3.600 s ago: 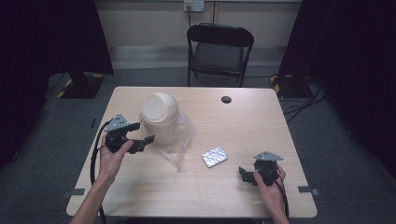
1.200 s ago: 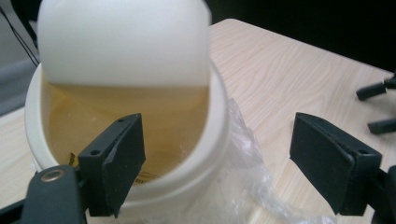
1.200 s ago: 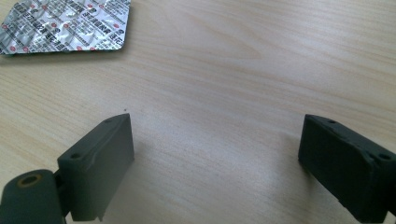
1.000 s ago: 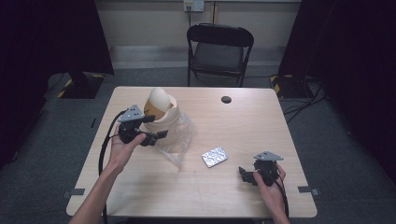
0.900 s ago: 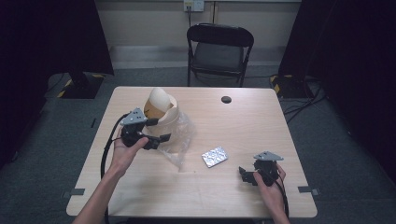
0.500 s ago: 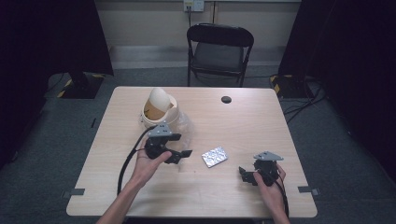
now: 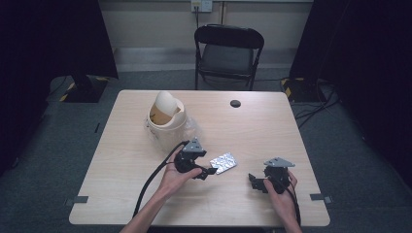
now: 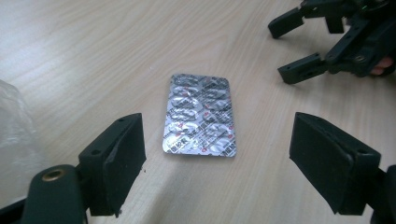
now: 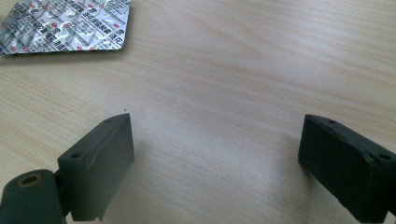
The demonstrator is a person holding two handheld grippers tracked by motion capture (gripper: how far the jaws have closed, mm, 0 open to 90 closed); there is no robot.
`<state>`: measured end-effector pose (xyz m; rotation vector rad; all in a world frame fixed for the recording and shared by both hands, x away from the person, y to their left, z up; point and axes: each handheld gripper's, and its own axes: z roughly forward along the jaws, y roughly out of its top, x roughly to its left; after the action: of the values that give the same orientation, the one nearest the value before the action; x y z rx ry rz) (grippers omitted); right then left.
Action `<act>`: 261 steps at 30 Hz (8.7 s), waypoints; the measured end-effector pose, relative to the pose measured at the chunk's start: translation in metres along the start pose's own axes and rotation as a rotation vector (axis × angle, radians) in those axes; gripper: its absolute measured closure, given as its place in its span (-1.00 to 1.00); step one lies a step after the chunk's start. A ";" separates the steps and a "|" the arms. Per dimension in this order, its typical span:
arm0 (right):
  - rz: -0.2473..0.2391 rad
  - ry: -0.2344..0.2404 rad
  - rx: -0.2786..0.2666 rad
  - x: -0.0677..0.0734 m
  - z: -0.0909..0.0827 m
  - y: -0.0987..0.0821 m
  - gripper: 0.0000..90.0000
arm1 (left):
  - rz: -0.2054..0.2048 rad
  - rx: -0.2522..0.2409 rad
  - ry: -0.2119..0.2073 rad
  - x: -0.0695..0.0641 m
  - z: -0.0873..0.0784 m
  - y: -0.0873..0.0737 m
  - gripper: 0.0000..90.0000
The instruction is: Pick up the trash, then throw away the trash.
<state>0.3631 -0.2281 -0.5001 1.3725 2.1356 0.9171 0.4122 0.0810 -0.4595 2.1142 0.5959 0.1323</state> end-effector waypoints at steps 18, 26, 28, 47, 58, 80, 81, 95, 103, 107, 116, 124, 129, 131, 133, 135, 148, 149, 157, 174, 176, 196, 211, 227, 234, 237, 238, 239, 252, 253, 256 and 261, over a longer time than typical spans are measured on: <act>0.000 0.000 0.000 0.000 0.000 0.000 -0.79 | -0.031 0.057 -0.019 0.010 0.036 -0.009 -0.60; 0.000 0.000 0.000 0.000 0.000 0.000 -0.79 | -0.004 0.071 -0.002 0.006 0.053 -0.009 -0.58; 0.000 0.000 0.000 0.000 0.000 0.000 -0.79 | 0.018 0.081 0.019 0.005 0.054 -0.008 -0.56; -0.001 0.000 -0.001 0.000 0.000 0.000 -0.79 | 0.058 0.061 0.039 0.000 0.048 -0.012 -0.24; -0.001 0.000 -0.001 0.000 0.000 0.000 -0.79 | 0.058 -0.001 0.023 -0.002 0.027 -0.006 -0.24; 0.000 0.000 0.000 0.000 0.000 0.000 -0.79 | 0.048 -0.084 0.011 0.001 -0.025 -0.001 -0.24; 0.000 0.000 0.000 0.000 0.000 0.000 -0.79 | 0.045 -0.086 0.013 0.001 -0.026 -0.001 -0.24; 0.000 0.000 -0.001 0.000 0.000 0.000 -0.79 | 0.028 -0.144 0.043 0.005 -0.061 -0.002 -0.24; 0.000 0.000 0.000 0.000 0.000 0.000 -0.79 | 0.010 -0.173 0.077 0.013 -0.084 -0.006 -0.24; 0.000 0.000 0.000 0.000 0.000 0.000 -0.79 | 0.010 -0.172 0.100 0.018 -0.095 -0.008 -0.24; 0.000 0.000 0.000 0.000 0.000 0.000 -0.79 | -0.001 -0.186 0.125 0.025 -0.113 -0.012 -0.24; 0.000 0.000 0.000 0.000 0.000 0.000 -0.79 | -0.021 -0.212 0.140 0.033 -0.130 -0.018 -0.24; 0.000 0.000 0.000 0.000 0.000 0.000 -0.79 | -0.036 -0.225 0.158 0.039 -0.143 -0.021 -0.24; 0.000 0.000 0.000 0.000 0.000 0.000 -0.79 | -0.035 -0.229 0.170 0.041 -0.150 -0.021 -0.24; 0.000 0.000 0.000 0.000 0.000 0.000 -0.79 | -0.032 -0.231 0.180 0.043 -0.155 -0.021 -0.24; 0.000 0.000 0.000 0.000 0.000 0.000 -0.79 | -0.028 -0.229 0.192 0.044 -0.159 -0.021 -0.24; 0.000 0.000 0.000 0.000 0.000 0.000 -0.79 | -0.033 -0.239 0.237 0.057 -0.183 -0.021 -0.24; 0.000 0.000 0.000 0.000 0.000 0.000 -0.79 | -0.035 -0.237 0.241 0.058 -0.184 -0.020 -0.24; 0.000 0.000 0.000 0.000 0.000 0.000 -0.79 | -0.068 -0.208 0.280 0.082 -0.193 -0.018 -0.24; 0.000 0.000 0.000 0.000 0.000 0.000 -0.79 | -0.104 -0.131 0.312 0.107 -0.182 -0.012 -0.24; 0.000 0.000 0.000 0.000 0.000 0.000 -0.79 | -0.104 -0.139 0.311 0.108 -0.182 -0.010 -0.24; 0.000 0.000 0.000 0.000 0.000 0.000 -0.79 | -0.131 -0.178 0.326 0.116 -0.170 0.002 -0.24; 0.000 0.000 0.000 0.000 0.000 0.000 -0.79 | -0.124 -0.176 0.326 0.125 -0.150 0.016 -0.21; 0.000 0.001 0.000 0.000 0.000 0.000 -0.79 | -0.153 -0.175 0.288 0.127 -0.149 0.023 -0.53; 0.000 0.001 0.000 0.000 0.000 0.000 -0.79 | -0.139 -0.197 0.267 0.122 -0.158 0.024 -0.60; -0.001 0.001 0.000 0.000 0.000 0.000 -0.79 | -0.145 -0.212 0.260 0.121 -0.163 0.023 -0.58; 0.000 0.001 0.000 0.000 0.000 0.000 -0.79 | -0.147 -0.216 0.260 0.120 -0.166 0.023 -0.58; 0.000 0.001 0.000 0.000 0.000 0.000 -0.79 | -0.145 -0.214 0.256 0.119 -0.167 0.023 -0.58; 0.000 0.001 0.000 0.000 0.000 0.000 -0.79 | -0.166 -0.228 0.250 0.105 -0.177 0.003 -0.53; -0.001 0.001 0.000 0.000 0.000 0.000 -0.79 | -0.163 -0.224 0.245 0.104 -0.178 0.001 -0.54; 0.000 0.001 0.000 0.000 0.000 0.000 -0.79 | -0.151 -0.199 0.253 0.102 -0.181 -0.002 -0.56; -0.001 0.001 0.000 0.000 0.000 0.000 -0.79 | -0.157 -0.226 0.271 0.096 -0.189 -0.010 -0.58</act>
<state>0.3632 -0.2282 -0.5001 1.3717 2.1363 0.9175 0.4339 0.2724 -0.3695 1.8361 0.8627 0.3837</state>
